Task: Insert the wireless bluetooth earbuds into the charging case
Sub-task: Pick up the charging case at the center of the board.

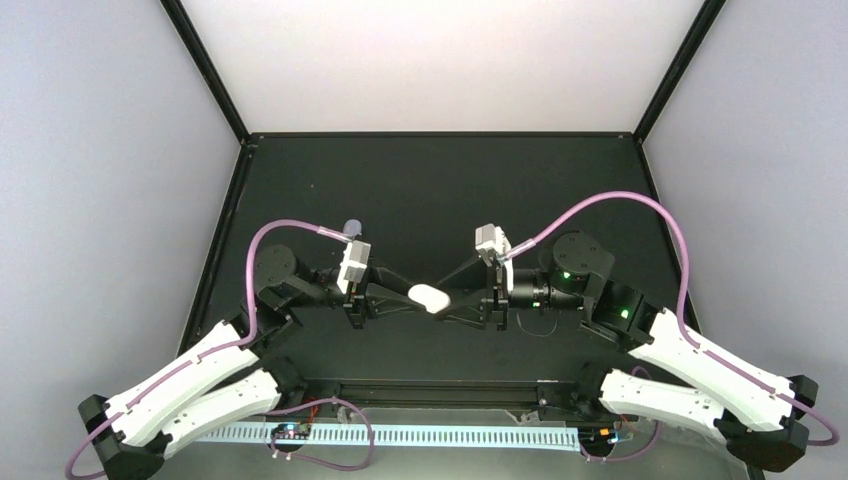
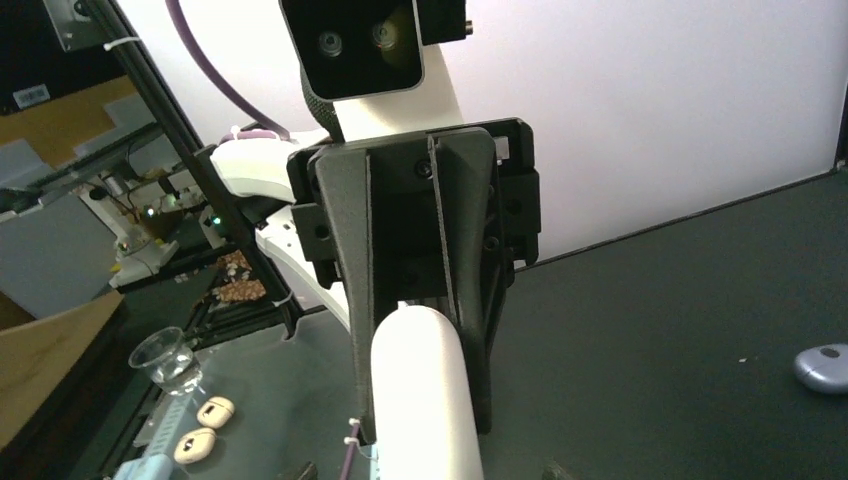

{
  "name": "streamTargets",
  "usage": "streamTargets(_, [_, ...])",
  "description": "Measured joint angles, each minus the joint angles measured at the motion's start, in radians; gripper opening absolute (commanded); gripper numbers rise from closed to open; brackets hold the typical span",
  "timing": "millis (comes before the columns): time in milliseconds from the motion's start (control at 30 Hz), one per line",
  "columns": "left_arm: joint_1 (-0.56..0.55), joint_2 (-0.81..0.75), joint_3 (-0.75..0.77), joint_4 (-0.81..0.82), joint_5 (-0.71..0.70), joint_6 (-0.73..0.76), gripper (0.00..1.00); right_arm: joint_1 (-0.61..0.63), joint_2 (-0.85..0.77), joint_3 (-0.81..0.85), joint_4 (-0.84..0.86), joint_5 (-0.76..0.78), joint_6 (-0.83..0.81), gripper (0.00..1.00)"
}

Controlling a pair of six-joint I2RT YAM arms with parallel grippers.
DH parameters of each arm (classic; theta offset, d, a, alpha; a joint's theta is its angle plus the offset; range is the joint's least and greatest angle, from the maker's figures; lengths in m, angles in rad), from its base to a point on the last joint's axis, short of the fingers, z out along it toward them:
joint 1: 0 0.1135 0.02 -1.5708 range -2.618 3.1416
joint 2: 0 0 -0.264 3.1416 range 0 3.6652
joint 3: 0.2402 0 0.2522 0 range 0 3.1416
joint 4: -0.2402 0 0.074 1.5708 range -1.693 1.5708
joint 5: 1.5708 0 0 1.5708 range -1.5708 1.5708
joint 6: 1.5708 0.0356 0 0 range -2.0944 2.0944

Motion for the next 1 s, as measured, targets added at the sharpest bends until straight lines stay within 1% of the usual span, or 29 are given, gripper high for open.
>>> streamTargets(133, [0.0,-0.007,-0.006,0.027,0.009,-0.017,0.02,0.0,0.008,-0.017,0.032,-0.003,0.017,0.47])
streamTargets(433, [0.0,-0.015,-0.013,0.072,0.022,-0.046,0.02,0.0,0.051,-0.017,0.081,-0.067,0.03,0.32])
streamTargets(467, [0.0,-0.014,-0.015,0.076,0.023,-0.049,0.03,0.0,0.052,-0.017,0.084,-0.072,0.031,0.3])
streamTargets(533, [0.0,-0.012,-0.018,0.085,0.024,-0.055,0.11,0.0,0.051,-0.017,0.087,-0.079,0.026,0.28])
streamTargets(600, [0.0,-0.008,-0.018,0.09,0.024,-0.06,0.16,0.0,0.048,-0.017,0.089,-0.081,0.021,0.27])
streamTargets(867, [0.0,0.004,-0.018,0.098,0.021,-0.069,0.19,0.0,0.021,-0.017,0.069,-0.063,-0.033,0.15])
streamTargets(933, [0.0,0.01,-0.018,0.098,0.021,-0.07,0.19,0.0,0.02,-0.017,0.062,-0.059,-0.047,0.14])
streamTargets(1000, [0.0,0.014,-0.018,0.099,0.022,-0.07,0.25,0.0,0.019,-0.017,0.057,-0.056,-0.054,0.14])
